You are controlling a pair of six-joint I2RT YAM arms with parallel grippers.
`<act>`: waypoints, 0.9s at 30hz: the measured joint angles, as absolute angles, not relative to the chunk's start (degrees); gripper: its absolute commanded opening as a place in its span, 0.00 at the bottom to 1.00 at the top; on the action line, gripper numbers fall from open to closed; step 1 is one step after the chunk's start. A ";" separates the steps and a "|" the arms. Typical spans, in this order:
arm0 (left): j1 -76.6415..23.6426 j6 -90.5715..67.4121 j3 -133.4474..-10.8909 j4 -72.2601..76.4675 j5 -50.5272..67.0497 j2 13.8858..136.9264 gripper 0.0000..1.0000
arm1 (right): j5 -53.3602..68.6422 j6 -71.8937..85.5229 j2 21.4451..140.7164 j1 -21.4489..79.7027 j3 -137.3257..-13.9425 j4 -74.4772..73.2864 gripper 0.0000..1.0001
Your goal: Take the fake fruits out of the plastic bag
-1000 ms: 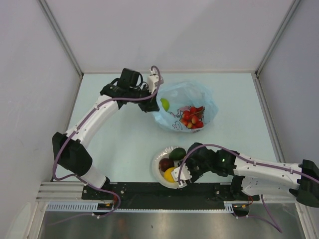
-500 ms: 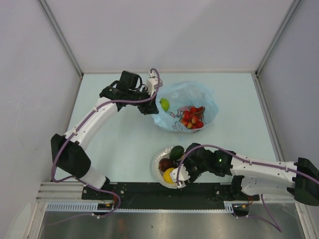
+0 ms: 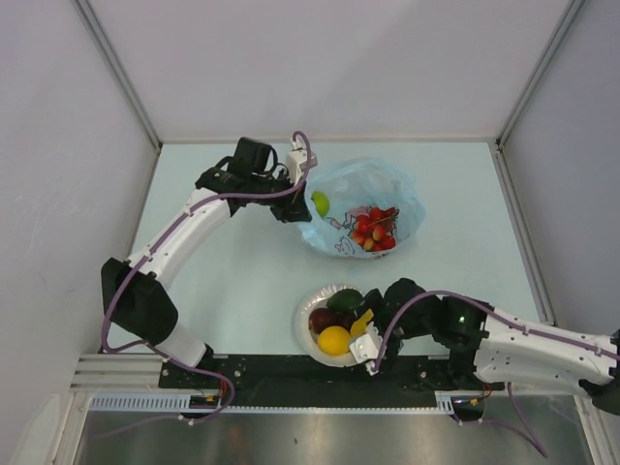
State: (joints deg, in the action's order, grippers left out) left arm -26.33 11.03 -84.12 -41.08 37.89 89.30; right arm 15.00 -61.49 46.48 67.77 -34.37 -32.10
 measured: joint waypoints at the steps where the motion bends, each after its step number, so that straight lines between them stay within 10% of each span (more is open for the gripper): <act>1: -26.33 10.94 -84.14 -41.06 38.02 89.54 0.00 | 14.50 -61.71 45.10 67.75 -34.74 -32.77 1.00; 8: -26.33 11.07 -84.05 -41.19 38.17 90.04 0.00 | 12.45 -62.48 43.40 61.12 -41.71 -33.63 0.99; 19: -26.33 18.28 -82.28 -49.89 37.65 85.32 0.00 | 19.81 -45.69 73.21 36.21 -60.64 -15.05 0.49; 27: -25.43 19.92 -82.30 -52.29 32.58 83.94 0.00 | 18.35 -31.66 96.14 35.62 -66.65 -7.84 0.47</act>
